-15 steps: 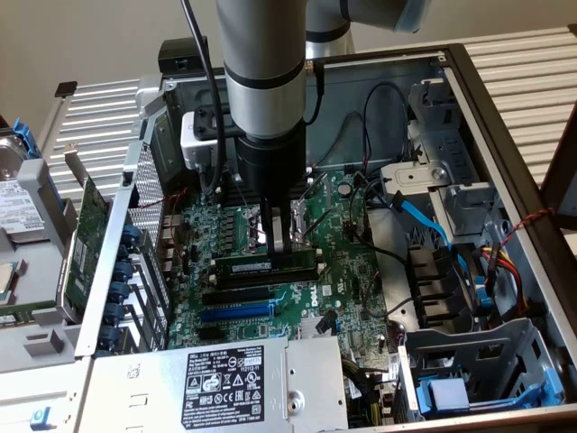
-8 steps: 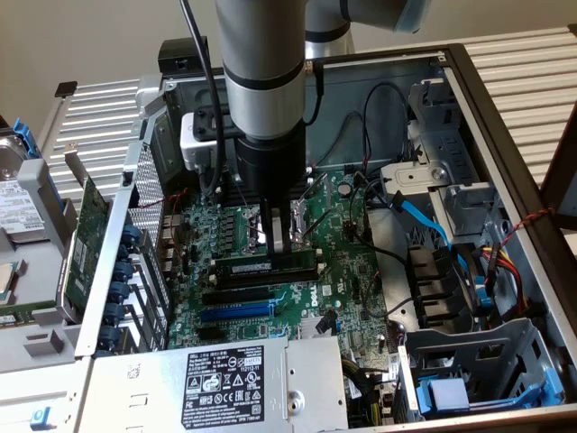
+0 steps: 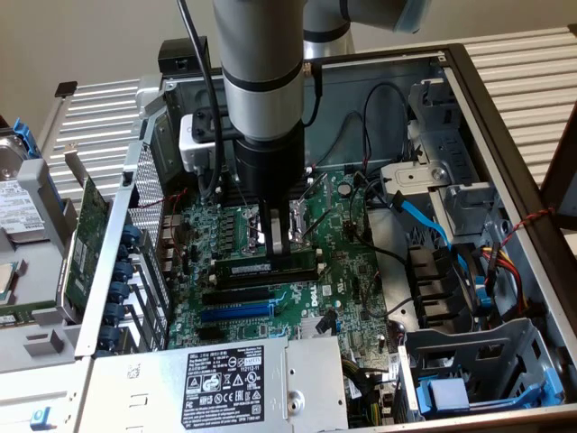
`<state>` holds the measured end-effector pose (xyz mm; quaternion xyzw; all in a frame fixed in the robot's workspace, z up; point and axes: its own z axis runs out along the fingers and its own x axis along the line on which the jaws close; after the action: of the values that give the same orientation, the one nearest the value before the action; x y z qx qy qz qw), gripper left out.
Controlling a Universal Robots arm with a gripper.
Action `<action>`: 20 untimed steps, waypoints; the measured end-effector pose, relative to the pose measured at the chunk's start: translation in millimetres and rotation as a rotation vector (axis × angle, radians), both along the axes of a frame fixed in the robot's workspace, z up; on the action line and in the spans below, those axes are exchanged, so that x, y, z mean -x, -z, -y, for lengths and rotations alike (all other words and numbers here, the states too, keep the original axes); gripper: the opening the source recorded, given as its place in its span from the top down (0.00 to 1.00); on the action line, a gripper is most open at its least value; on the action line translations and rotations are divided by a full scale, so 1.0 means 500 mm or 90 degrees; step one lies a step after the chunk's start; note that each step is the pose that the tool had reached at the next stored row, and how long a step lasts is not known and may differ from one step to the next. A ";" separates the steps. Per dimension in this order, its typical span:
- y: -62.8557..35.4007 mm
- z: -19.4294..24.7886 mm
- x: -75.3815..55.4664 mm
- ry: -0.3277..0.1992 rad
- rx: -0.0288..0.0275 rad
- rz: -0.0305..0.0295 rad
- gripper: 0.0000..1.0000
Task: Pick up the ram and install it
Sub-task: 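Insert the ram into the slot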
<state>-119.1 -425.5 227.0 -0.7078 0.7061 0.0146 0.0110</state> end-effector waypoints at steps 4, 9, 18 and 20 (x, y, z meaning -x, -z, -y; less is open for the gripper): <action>0.001 -0.0001 0.001 0.000 0.0000 0.0006 0.86; 0.003 -0.0002 0.001 0.000 -0.0002 0.0017 0.86; 0.005 -0.0002 0.003 0.000 -0.0001 0.0020 0.85; 0.004 -0.0001 0.003 0.000 -0.0001 0.0020 0.78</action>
<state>-120.6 -425.4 225.0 -0.7079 0.7061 0.0136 0.0122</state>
